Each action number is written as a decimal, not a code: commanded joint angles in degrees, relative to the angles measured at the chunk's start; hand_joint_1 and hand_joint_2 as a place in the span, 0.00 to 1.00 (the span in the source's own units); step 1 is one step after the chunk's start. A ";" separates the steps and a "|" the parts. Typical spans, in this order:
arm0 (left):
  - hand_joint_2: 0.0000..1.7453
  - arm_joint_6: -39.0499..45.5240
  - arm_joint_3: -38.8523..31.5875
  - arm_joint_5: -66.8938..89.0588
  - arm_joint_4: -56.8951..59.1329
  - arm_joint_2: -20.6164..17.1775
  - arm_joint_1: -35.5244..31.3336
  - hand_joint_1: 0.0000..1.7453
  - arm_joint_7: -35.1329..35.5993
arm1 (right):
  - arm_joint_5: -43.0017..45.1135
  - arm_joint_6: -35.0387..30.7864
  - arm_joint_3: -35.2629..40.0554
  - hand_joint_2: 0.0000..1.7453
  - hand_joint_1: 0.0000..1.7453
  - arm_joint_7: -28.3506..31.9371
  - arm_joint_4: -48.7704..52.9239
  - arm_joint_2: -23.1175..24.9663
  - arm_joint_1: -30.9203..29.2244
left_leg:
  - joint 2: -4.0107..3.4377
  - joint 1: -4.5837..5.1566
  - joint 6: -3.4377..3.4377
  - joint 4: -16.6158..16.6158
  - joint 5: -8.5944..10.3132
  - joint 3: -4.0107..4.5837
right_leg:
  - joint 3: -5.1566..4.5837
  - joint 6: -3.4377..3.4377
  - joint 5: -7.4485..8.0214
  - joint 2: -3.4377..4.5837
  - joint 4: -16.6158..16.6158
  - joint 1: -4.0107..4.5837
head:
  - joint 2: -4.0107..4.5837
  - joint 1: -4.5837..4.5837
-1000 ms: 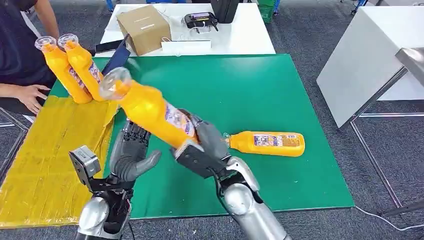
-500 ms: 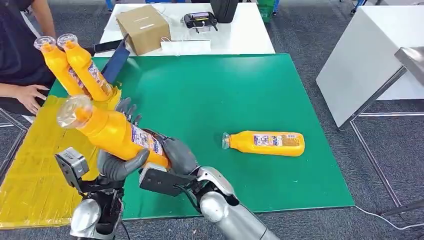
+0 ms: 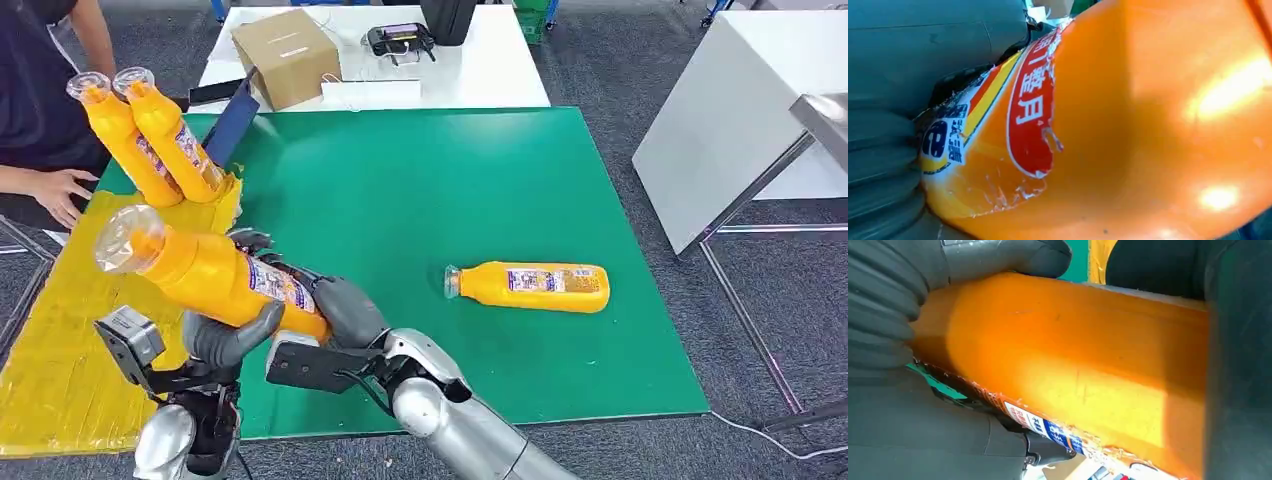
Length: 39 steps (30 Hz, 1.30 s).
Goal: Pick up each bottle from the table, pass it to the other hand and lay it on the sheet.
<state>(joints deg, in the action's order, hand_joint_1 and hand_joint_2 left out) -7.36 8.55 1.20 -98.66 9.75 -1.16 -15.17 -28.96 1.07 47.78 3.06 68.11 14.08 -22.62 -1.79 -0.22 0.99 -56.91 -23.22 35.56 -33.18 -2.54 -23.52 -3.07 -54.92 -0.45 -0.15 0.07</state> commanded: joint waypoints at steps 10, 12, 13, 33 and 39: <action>1.00 9.97 -3.17 25.45 11.57 -2.18 -10.25 1.00 1.10 | -6.69 -2.71 -4.76 1.00 0.00 -5.53 5.81 -3.57 5.93 | 0.33 -0.02 -0.03 0.08 0.04 -0.12 | 0.20 0.04 -0.05 -0.15 0.07 0.00 | 0.00 0.00; 1.00 11.79 -6.59 28.91 16.18 -2.90 -12.09 1.00 1.23 | -6.57 -2.58 -6.81 1.00 0.00 -5.47 7.94 -4.79 5.86 | 0.35 0.00 -0.04 0.10 0.02 -0.24 | 0.31 0.06 -0.07 -0.08 0.06 -0.04 | 0.00 -0.02; 1.00 12.64 -8.58 32.84 19.51 -4.07 -13.54 1.00 1.94 | -6.65 -2.32 -8.04 1.00 0.00 -5.48 9.50 -5.84 5.77 | 0.26 -0.01 -0.04 0.08 0.03 -0.19 | 0.25 0.05 -0.04 -0.01 0.05 -0.02 | 0.00 0.00; 1.00 28.12 -4.12 88.80 59.25 -18.85 -20.83 1.00 18.29 | -5.86 1.98 -24.65 1.00 0.00 -4.13 22.08 -23.40 12.24 | 0.28 0.10 -0.05 0.07 -0.02 -0.25 | 0.30 0.04 -0.08 0.03 -0.01 -0.14 | 0.00 -0.02; 1.00 27.94 -4.11 88.80 59.10 -18.64 -21.00 1.00 18.31 | -6.07 2.10 -24.33 1.00 0.00 -4.28 22.07 -23.11 12.13 | 0.17 0.14 -0.12 0.08 -0.05 -0.49 | 0.51 0.09 -0.07 0.22 -0.10 -0.19 | 0.00 0.02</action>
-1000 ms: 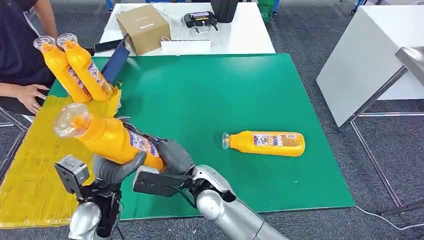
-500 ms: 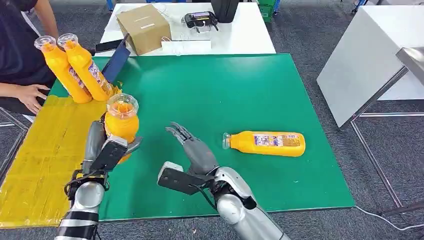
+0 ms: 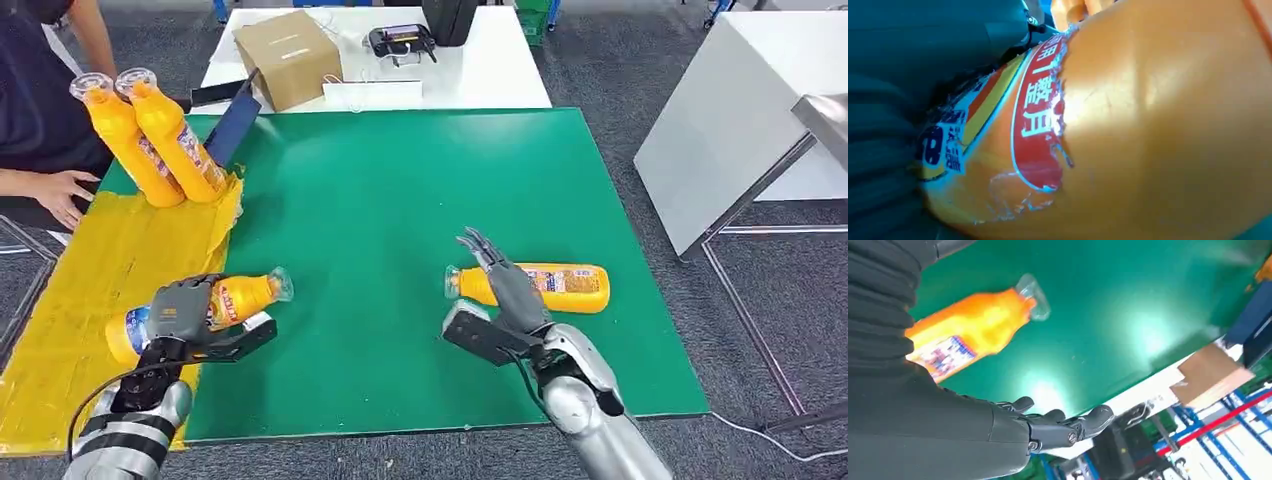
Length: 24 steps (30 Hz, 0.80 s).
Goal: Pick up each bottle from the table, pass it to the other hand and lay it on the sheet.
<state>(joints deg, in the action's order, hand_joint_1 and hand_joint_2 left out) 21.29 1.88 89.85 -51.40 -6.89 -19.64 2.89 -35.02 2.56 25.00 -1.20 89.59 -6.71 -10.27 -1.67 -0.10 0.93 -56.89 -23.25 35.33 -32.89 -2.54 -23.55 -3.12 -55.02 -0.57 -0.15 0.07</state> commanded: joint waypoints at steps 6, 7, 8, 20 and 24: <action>1.00 -0.72 2.56 0.15 11.84 -2.00 -2.52 1.00 0.26 | -0.01 0.61 -1.55 1.00 0.00 -0.01 0.59 -2.32 -0.22 | -0.03 0.01 -0.24 0.10 0.03 -0.43 | 0.19 0.20 0.01 0.36 -0.16 -0.05 | 0.00 0.02; 1.00 -0.72 2.56 0.15 11.84 -2.00 -2.52 1.00 0.26 | -0.01 0.61 -1.55 1.00 0.00 -0.01 0.59 -2.32 -0.22 | -0.02 0.01 -0.28 0.10 0.07 -0.44 | 0.20 0.20 0.02 0.30 -0.17 -0.04 | 0.00 0.00; 1.00 -0.72 2.56 0.15 11.84 -2.00 -2.52 1.00 0.26 | -0.01 0.61 -1.55 1.00 0.00 -0.01 0.59 -2.32 -0.22 | 0.00 0.01 -0.29 0.10 0.09 -0.45 | 0.22 0.21 0.02 0.23 -0.19 -0.04 | 0.00 0.00; 1.00 -5.04 3.89 -0.90 15.93 -3.17 -3.38 1.00 -1.78 | 0.25 0.68 -4.30 1.00 0.00 -0.96 0.48 -4.57 -0.05 | 0.00 -0.02 -0.34 0.09 0.12 -0.66 | 0.40 0.31 0.07 0.41 -0.23 -0.04 | 0.00 0.02; 1.00 -6.13 4.99 -0.93 21.36 -3.68 -5.14 1.00 -3.57 | -0.03 2.54 -5.51 1.00 0.00 -1.09 -1.68 -5.26 -1.78 | 0.03 0.02 -0.32 0.12 0.16 -0.81 | 0.55 0.29 0.07 0.26 -0.23 -0.08 | 0.00 0.02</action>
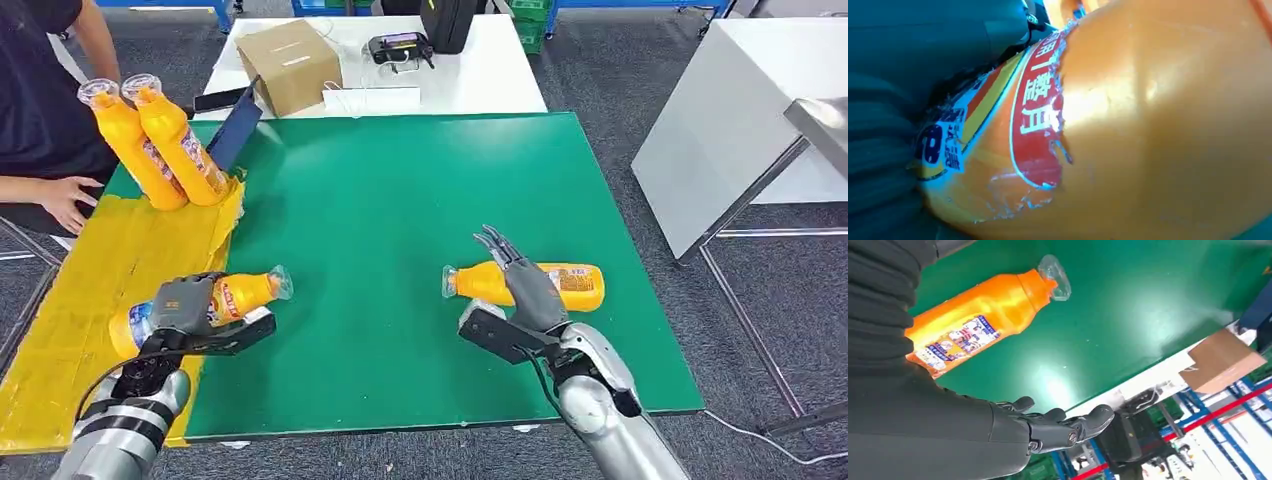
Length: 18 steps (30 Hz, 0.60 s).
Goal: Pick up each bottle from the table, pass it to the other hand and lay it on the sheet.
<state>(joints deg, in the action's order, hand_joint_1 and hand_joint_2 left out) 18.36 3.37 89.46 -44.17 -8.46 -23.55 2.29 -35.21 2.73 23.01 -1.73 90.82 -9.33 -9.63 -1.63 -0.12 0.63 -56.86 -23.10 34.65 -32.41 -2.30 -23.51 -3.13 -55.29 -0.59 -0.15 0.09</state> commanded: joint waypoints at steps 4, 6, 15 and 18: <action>0.00 -0.40 3.91 -1.08 14.44 -1.80 -1.29 0.00 -4.30 | -0.71 3.26 -3.14 1.00 0.00 -1.40 -4.88 -3.48 -3.74 | 0.09 0.06 -0.02 0.08 -0.03 -0.33 | 0.39 0.01 -0.03 0.19 0.01 -0.09 | 0.00 -0.02; 0.00 -6.14 3.33 -10.73 16.56 0.31 -5.85 0.00 -19.55 | -2.59 10.05 -3.21 1.00 0.00 -14.15 -20.88 -6.57 -13.97 | 0.06 0.04 -0.06 0.09 -0.02 -0.38 | 0.36 0.09 -0.05 0.27 0.02 -0.08 | 0.00 0.02; 0.00 -11.57 9.10 -23.90 13.18 -0.16 -7.56 0.00 -21.52 | -5.73 6.00 -3.23 1.00 0.00 -2.50 -44.11 -3.78 -25.46 | 0.46 0.04 0.21 0.11 0.72 0.24 | -0.45 0.11 0.38 -0.31 0.10 -0.07 | 0.00 -0.04; 0.00 -13.41 8.95 -25.88 14.08 -0.09 -7.92 0.00 -21.12 | -5.66 6.33 -3.22 1.00 0.00 -3.23 -42.66 -3.83 -24.86 | 0.43 0.16 0.22 0.03 0.67 0.36 | -0.18 -0.07 0.46 -0.25 -0.01 -0.14 | 0.00 0.04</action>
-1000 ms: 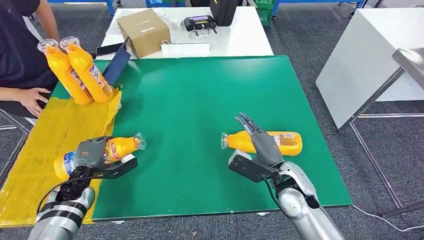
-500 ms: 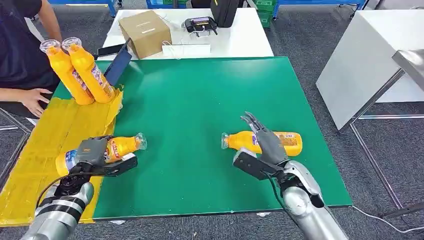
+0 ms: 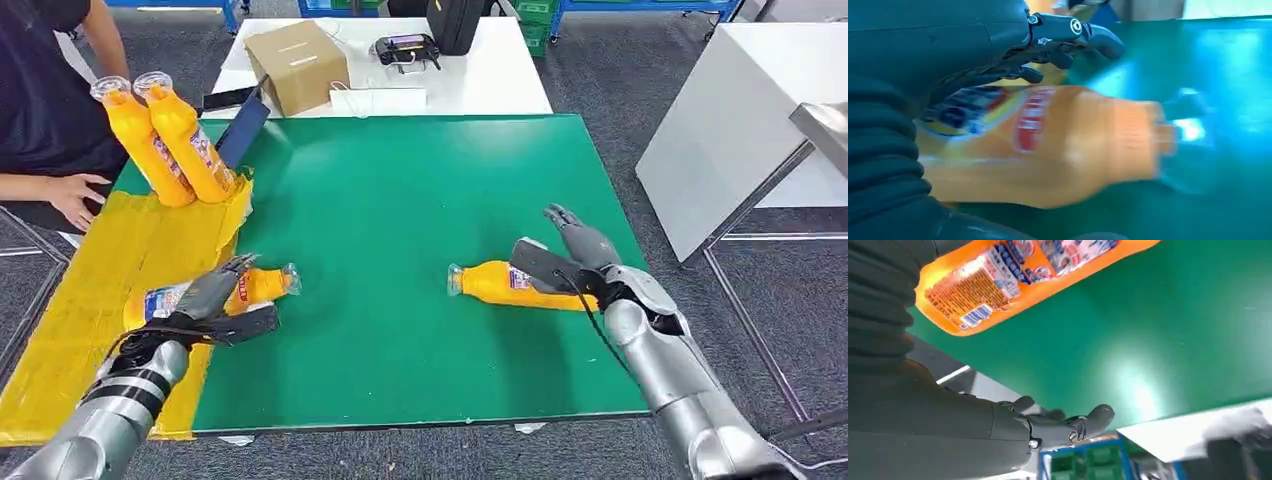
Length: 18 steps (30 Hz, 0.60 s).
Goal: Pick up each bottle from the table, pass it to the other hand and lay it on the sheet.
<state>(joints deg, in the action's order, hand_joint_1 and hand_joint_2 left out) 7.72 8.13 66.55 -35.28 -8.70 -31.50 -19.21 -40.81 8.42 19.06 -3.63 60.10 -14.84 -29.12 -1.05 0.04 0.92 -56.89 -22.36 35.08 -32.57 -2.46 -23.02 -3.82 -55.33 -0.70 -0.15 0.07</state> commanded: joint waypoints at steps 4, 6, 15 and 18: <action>0.00 -5.31 4.12 -8.51 3.91 -0.62 0.64 0.00 -2.17 | -0.75 0.84 1.81 1.00 0.00 -1.76 -13.92 2.48 -7.19 | -0.18 0.03 -0.08 0.03 -0.07 0.02 | -0.14 0.07 -0.04 0.46 -0.02 -0.05 | 0.00 0.04; 0.00 -5.02 5.17 -11.09 3.03 -1.00 0.66 0.00 -2.19 | -1.22 0.76 2.36 1.00 0.00 -1.85 -15.74 2.84 -8.12 | -0.21 0.05 -0.07 0.06 -0.06 0.11 | -0.22 0.07 -0.03 0.44 -0.03 -0.05 | 0.00 0.04; 0.00 -14.89 -1.22 -32.39 -7.98 1.44 2.81 0.00 -7.62 | -3.68 -1.33 3.09 1.00 0.00 -1.09 -28.15 7.41 -11.92 | -0.22 -0.01 -0.09 0.03 -0.07 0.24 | -0.36 0.10 -0.03 0.50 -0.03 0.00 | 0.00 0.04; 0.00 -15.25 -0.73 -33.96 -11.26 2.13 3.70 0.00 -6.02 | -4.58 -1.08 4.00 1.00 0.00 -0.15 -30.45 8.31 -11.37 | -0.14 -0.04 -0.09 0.04 -0.08 0.22 | -0.32 0.10 -0.06 0.44 0.02 0.02 | 0.00 0.02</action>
<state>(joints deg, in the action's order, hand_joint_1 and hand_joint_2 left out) -5.45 9.20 36.84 -39.13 -8.70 -30.86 -26.62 -44.11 7.61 20.28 -5.09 44.21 -11.17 -36.39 -1.09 0.06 0.89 -56.88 -22.38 35.39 -32.96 -2.43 -23.10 -3.81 -55.38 -0.71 -0.15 0.09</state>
